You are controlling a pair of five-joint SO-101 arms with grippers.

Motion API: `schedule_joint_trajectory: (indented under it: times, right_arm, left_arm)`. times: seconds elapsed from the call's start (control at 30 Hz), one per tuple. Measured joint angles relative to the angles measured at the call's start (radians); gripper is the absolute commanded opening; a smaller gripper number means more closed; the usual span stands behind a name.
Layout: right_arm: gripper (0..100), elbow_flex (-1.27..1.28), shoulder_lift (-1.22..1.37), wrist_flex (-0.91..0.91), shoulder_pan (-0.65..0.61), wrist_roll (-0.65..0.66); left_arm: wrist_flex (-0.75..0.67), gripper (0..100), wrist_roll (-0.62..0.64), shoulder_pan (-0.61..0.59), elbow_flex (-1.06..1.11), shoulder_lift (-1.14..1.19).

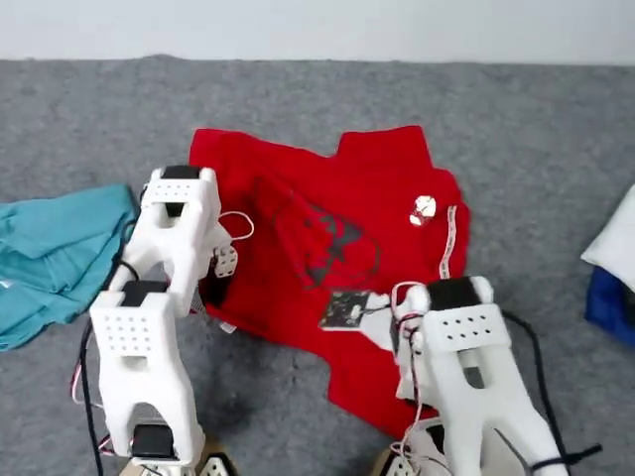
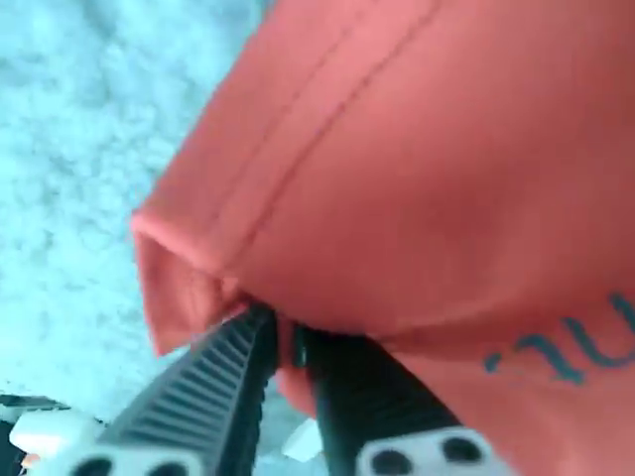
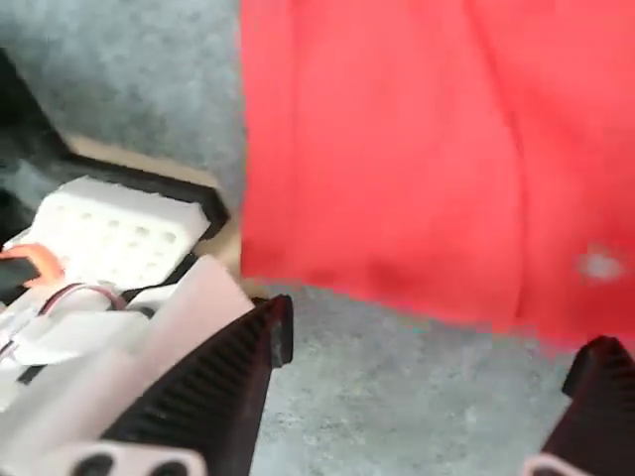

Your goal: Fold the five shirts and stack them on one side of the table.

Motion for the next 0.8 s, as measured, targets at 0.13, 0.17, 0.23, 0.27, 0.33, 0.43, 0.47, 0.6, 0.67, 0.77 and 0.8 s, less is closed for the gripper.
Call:
schedule_joint_trajectory:
  times: [0.13,0.17,0.23,0.27,0.33,0.43,0.47,0.6,0.67,0.77,0.8]
  right_arm:
    - [42.7,0.005,0.035,-0.005,-0.072,0.000]
    - [42.7,0.005,0.060,-0.008,-0.078,0.000]
    - [42.7,0.005,0.118,-0.038,-0.081,0.000]
    - [42.8,0.005,0.152,-0.052,-0.086,0.000]
    - [42.9,0.005,0.226,-0.075,-0.091,0.000]
    - [42.9,0.005,0.319,-0.118,-0.089,0.000]
    - [42.9,0.005,0.344,-0.135,-0.089,0.000]
    - [42.9,0.005,0.394,-0.187,-0.091,0.000]
    - [42.9,0.005,0.402,-0.212,-0.089,0.000]
    - [42.8,0.005,0.407,-0.247,-0.086,0.000]
    - [42.7,0.005,0.407,-0.253,-0.086,0.000]
  left_arm:
    - [0.006,1,0.002,0.012,-0.054,0.015]
    - [0.006,1,0.002,0.018,-0.061,0.015]
    - [0.006,1,0.002,0.026,-0.078,0.017]
    - [0.006,1,0.002,0.029,-0.089,0.017]
    - [0.005,1,0.002,0.034,-0.114,0.018]
    - [-0.005,1,0.003,0.034,-0.158,0.018]
    - [-0.005,1,0.003,0.034,-0.166,0.018]
    - [-0.005,1,0.003,0.038,-0.169,-0.028]
    - [-0.005,1,0.003,0.048,-0.172,-0.063]
    - [-0.005,1,0.003,0.061,-0.172,-0.078]
    - [-0.005,1,0.003,0.063,-0.172,-0.078]
